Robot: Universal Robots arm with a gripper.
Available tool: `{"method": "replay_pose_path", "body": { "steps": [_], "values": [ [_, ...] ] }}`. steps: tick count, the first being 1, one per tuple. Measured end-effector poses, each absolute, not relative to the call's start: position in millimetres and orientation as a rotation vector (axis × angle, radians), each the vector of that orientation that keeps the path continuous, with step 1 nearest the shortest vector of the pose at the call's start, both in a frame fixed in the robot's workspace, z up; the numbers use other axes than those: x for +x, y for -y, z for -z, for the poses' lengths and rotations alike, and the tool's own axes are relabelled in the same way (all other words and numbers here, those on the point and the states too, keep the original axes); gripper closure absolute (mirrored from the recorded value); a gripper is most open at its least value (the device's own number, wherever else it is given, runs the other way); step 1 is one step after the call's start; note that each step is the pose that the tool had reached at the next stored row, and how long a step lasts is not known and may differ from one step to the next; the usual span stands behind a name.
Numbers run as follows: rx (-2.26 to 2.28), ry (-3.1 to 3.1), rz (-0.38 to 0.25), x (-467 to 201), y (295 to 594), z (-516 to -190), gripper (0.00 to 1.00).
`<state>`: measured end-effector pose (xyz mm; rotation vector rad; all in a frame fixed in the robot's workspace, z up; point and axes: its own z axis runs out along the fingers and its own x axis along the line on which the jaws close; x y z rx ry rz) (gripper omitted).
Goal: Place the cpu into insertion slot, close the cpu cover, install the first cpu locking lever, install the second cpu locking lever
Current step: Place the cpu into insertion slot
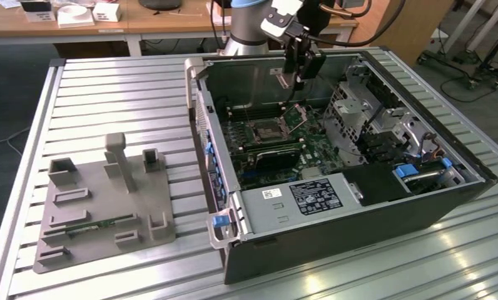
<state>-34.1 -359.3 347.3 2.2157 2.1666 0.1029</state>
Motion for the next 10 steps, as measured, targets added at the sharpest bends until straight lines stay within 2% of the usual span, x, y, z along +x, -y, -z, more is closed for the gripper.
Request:
{"method": "replay_pose_path", "body": {
  "steps": [10],
  "values": [
    [2.216,-2.167,-0.103,-34,359,-334,0.46]
  ]
}}
